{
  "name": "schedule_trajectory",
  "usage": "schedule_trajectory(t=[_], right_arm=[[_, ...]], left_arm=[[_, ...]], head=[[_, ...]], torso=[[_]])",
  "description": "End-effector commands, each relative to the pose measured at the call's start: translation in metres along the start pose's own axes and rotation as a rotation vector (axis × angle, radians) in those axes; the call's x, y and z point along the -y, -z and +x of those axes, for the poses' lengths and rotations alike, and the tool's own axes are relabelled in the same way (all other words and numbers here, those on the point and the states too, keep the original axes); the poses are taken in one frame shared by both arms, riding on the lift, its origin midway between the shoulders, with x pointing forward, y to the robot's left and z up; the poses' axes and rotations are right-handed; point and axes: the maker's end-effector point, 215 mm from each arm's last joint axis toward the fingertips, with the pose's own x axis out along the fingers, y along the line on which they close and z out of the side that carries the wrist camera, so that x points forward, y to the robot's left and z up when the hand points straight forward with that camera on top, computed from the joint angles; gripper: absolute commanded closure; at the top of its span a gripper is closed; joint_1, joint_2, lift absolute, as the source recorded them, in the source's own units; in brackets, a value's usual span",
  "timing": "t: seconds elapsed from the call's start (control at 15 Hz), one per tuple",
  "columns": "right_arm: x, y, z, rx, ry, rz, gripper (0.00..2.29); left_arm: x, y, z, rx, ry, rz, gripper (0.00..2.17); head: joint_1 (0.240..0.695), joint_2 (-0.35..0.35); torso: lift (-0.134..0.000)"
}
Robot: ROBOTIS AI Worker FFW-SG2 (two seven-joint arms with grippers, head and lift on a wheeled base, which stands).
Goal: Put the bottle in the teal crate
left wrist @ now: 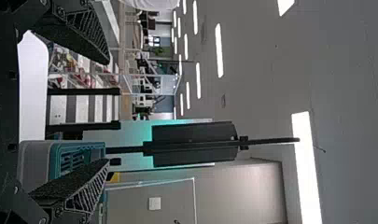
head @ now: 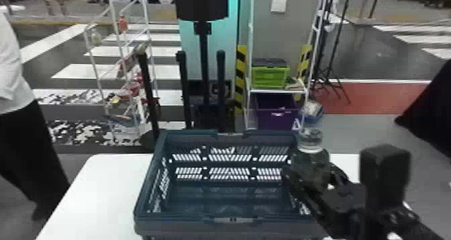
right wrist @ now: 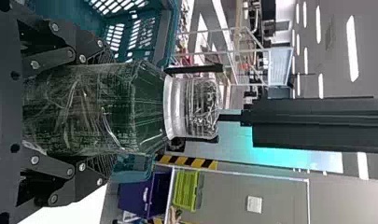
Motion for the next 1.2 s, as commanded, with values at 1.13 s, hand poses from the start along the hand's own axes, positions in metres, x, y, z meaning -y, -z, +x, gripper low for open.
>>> schedule_trajectory(t=[1.13], right_arm=[[-0.090,0.108,0.153,-0.586,-0.175,-0.057,1.90]], left_arm=[[-0.001,0.001,-0.001,0.005,-0.002,-0.002,0.14]], head=[[0.499,0.000]], torso=[[0.000]])
